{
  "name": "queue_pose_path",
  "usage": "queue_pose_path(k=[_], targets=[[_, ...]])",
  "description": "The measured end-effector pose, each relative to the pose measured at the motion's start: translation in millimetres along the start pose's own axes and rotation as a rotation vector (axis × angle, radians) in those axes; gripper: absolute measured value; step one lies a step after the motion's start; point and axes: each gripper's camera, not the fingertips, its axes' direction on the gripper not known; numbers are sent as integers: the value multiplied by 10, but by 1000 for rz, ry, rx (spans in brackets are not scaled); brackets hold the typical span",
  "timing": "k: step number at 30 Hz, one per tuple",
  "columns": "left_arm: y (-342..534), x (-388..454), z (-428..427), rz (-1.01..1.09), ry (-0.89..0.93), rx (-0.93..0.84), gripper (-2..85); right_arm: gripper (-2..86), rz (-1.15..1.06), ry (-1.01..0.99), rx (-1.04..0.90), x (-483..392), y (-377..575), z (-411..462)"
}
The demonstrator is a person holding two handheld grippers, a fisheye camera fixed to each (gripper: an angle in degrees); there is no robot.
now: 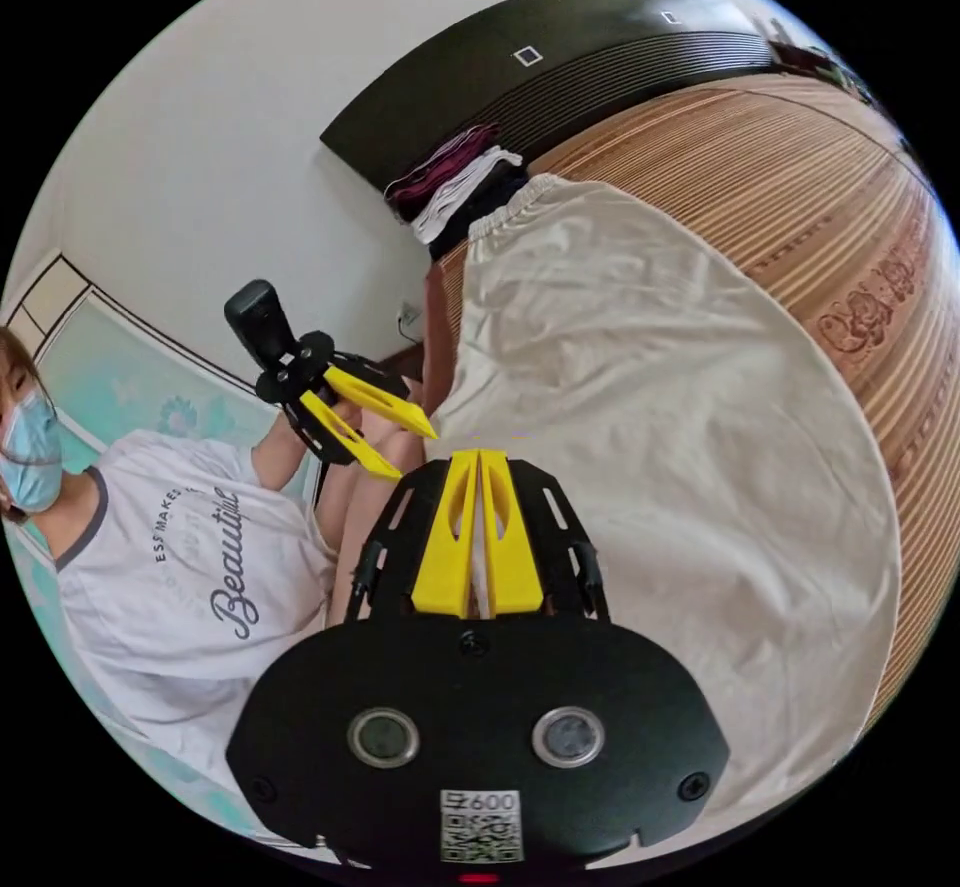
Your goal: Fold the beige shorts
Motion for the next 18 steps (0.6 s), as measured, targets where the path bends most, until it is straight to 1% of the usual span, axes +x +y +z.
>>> queue_pose_path(k=[2, 3, 4, 5, 6, 7, 8, 9, 10, 11, 12, 13, 15, 16, 17, 18], targets=[[112, 357, 340, 88, -168, -33, 48, -8, -5, -20, -40, -139, -26, 200], [136, 405, 424, 89, -210, -49, 43, -8, 4, -7, -54, -142, -41, 244], [155, 464, 600, 97, -266, -119, 39, -8, 37, 60, -93, -110, -80, 316], [179, 479, 755, 99, -282, -183, 34, -8, 71, 157, -110, -57, -115, 324], [196, 481, 797, 99, -285, -189, 31, -8, 78, 157, -95, -35, -132, 287], [234, 470, 833, 89, -287, -186, 26, -9, 149, 186, -47, 50, -152, 169], [277, 436, 865, 71, -269, -184, 23, -9, 232, 266, 29, 112, -147, -4], [301, 415, 878, 62, -257, -181, 21, -9, 253, 321, 72, 111, -135, -96], [347, 376, 898, 50, -236, -174, 19, -9, 285, 438, 138, 86, -114, -260], [393, 345, 922, 39, -223, -169, 18, -8, 316, 514, 179, 55, -114, -377], [415, 337, 937, 36, -220, -167, 17, -8, 331, 538, 202, 35, -121, -424], [452, 340, 966, 37, -221, -165, 16, -8, 322, 536, 247, -26, -149, -481], [481, 362, 984, 60, -201, -166, 14, -8, 246, 396, 262, -120, -254, -462], [492, 327, 912, 51, -164, -129, 11, -8, 199, 276, 225, -166, -360, -378], [507, 240, 766, 21, -121, -40, 8, -8, 176, 209, 185, -208, -461, -269], [514, 176, 679, 5, -103, 10, 7, -8, 162, 196, 165, -232, -507, -211]])
